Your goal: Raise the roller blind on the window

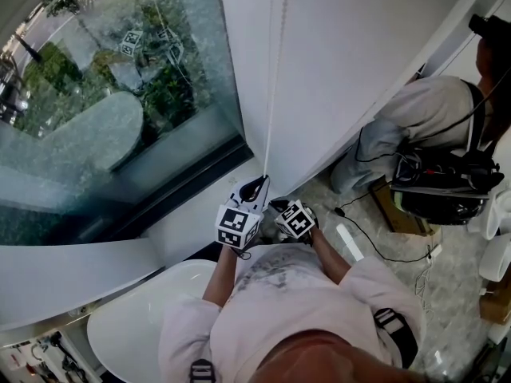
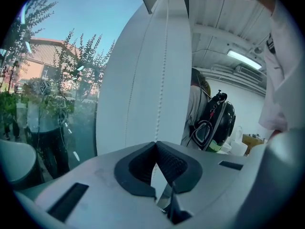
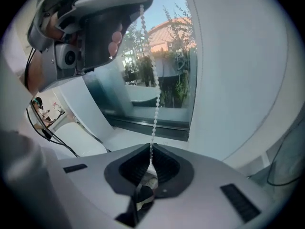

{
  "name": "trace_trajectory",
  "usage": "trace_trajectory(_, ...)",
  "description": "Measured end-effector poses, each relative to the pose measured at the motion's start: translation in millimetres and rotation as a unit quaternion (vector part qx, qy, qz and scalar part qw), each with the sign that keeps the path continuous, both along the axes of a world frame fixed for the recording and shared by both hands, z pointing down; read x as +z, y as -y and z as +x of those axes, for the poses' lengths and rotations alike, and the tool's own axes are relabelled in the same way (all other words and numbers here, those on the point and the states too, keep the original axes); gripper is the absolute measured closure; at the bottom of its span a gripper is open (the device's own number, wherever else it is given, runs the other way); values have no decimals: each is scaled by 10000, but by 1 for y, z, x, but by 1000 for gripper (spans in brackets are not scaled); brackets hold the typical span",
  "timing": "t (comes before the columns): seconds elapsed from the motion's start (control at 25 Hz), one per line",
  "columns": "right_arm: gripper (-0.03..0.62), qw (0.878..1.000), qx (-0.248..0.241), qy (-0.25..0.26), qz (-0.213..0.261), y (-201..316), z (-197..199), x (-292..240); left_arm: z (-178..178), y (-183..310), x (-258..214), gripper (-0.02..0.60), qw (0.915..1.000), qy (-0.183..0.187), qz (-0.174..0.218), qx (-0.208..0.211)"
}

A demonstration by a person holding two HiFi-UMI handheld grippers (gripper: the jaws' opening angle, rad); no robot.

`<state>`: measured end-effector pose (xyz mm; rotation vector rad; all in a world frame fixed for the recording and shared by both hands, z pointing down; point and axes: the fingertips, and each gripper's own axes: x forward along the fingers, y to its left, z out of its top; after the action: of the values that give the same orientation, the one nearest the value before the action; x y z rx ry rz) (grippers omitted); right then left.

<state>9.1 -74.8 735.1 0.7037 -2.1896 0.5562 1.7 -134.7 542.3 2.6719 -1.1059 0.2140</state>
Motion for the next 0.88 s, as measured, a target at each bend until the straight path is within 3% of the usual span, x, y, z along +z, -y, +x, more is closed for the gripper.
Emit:
trace_trajectory(0.16, 519, 9988, -18, 336, 368, 4, -3, -30, -2, 0, 1, 574, 10000, 2, 5, -53)
trace_trajectory(0.24, 444, 9976, 3, 455, 521, 8, -3, -49, -4, 1, 1, 574, 10000, -1, 23, -85)
trace_trajectory(0.48, 442, 9873, 277, 790, 1350, 23, 10, -145, -9, 3, 1, 574, 9998, -30, 72, -165)
trace_trajectory(0.64, 442, 9677, 285, 1201, 2196, 32, 12, -230, -9, 3, 0, 574, 9998, -80, 122, -169)
trace_trajectory(0.88, 442, 9287, 183, 1825, 3224, 36, -1, -343, -10, 0, -3, 574, 9995, -155, 206, -169)
